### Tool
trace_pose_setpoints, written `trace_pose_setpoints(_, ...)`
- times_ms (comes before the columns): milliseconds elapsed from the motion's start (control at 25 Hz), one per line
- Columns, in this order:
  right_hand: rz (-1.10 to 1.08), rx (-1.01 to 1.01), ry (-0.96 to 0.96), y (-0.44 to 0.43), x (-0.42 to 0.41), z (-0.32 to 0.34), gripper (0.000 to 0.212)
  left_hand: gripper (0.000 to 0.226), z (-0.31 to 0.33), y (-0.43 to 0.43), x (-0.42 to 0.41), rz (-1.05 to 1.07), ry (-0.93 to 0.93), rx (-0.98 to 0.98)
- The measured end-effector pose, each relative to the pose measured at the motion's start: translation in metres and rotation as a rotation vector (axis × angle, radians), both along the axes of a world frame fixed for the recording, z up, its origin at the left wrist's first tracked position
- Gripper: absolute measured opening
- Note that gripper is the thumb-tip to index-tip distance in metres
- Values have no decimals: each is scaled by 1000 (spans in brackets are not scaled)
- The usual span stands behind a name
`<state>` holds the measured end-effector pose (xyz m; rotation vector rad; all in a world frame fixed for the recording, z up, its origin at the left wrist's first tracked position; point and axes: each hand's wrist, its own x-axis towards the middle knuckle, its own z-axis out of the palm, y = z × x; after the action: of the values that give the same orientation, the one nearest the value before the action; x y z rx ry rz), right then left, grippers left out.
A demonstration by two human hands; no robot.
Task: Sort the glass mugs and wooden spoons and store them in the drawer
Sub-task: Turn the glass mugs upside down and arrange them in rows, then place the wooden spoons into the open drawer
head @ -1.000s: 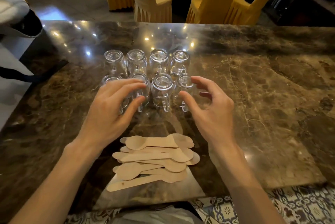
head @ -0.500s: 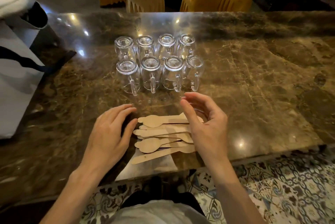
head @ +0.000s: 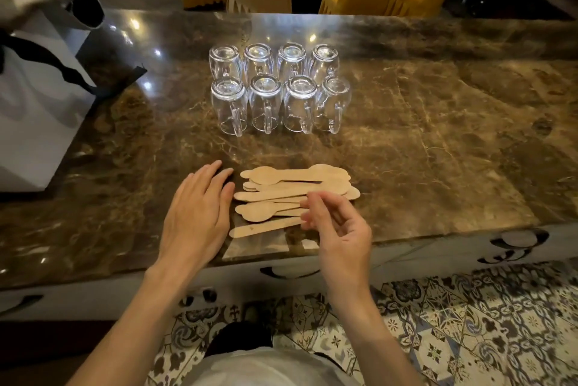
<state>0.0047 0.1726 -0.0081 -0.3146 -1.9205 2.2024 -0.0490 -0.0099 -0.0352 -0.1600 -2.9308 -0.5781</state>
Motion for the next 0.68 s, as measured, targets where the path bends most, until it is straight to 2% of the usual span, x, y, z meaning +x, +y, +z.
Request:
trace_pose_setpoints(80, -7, -138, -34, -2, 7, -5, 16, 40, 2, -2, -8, 30, 27, -35)
trace_pose_setpoints(200, -29, -451, -119, -1, 21, -16, 24, 39, 5, -3, -14, 81, 41, -44)
trace_pose_setpoints(320, -189, -807, -364, 8, 36, -36, 35, 39, 3, 3, -8, 106, 36, -38)
trace_pose_setpoints(400, -347, -1015, -556, 14, 41, -54, 29, 39, 3, 8, -2, 111, 37, -27)
trace_pose_setpoints(520, -444, -1141, -694, 19, 43, -78, 27, 39, 3, 11, 7, 120, 50, -6)
trace_pose_setpoints(680, -371, -1188, -699, 17, 38, -87, 53, 39, 3, 13, 8, 106, 75, 10)
